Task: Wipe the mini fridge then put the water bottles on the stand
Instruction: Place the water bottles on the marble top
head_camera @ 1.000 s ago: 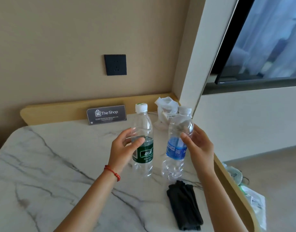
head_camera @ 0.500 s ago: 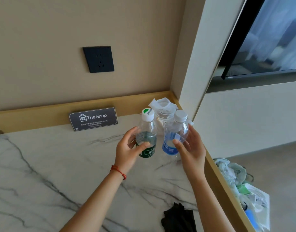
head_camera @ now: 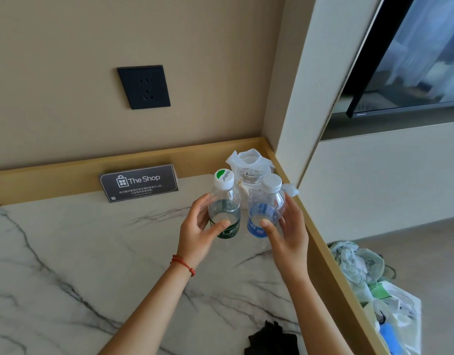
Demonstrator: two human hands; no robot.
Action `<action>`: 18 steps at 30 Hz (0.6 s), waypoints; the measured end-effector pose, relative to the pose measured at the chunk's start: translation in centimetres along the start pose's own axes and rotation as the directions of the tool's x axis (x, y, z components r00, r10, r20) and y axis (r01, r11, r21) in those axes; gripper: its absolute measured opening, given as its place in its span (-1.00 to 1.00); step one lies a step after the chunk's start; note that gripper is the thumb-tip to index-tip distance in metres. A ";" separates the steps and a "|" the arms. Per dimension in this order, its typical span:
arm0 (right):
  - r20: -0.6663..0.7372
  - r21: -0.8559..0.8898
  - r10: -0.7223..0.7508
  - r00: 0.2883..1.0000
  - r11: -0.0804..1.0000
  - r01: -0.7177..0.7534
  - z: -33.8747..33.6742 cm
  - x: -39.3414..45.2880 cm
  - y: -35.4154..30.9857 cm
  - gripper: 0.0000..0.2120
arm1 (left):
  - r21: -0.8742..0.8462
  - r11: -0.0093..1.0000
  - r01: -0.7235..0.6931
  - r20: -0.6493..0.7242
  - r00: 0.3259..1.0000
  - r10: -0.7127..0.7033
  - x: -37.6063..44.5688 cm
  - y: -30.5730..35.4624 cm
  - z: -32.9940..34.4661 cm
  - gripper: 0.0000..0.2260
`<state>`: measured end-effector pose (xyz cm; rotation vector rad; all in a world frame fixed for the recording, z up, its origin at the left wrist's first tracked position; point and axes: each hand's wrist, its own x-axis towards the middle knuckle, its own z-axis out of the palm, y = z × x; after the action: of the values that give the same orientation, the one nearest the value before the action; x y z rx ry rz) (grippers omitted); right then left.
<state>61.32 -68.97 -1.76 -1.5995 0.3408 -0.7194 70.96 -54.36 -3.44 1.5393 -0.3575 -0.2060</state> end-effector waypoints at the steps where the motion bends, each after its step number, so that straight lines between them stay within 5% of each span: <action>1: 0.000 -0.005 0.002 1.000 1.000 -0.002 0.0 0.0 0.1 -0.41 | 0.001 1.000 -0.002 0.002 1.000 0.002 0.0 0.0 0.0 -0.46; 18: 0.012 -0.097 0.062 0.998 0.993 -0.061 -0.5 -1.7 -1.2 -0.27 | 0.166 0.985 0.041 0.029 0.999 -0.047 -1.3 0.2 -0.8 -0.29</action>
<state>59.49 -68.18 -0.97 -1.6776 0.4176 -0.6518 70.05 -53.13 -3.31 1.7101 -0.3738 -0.2409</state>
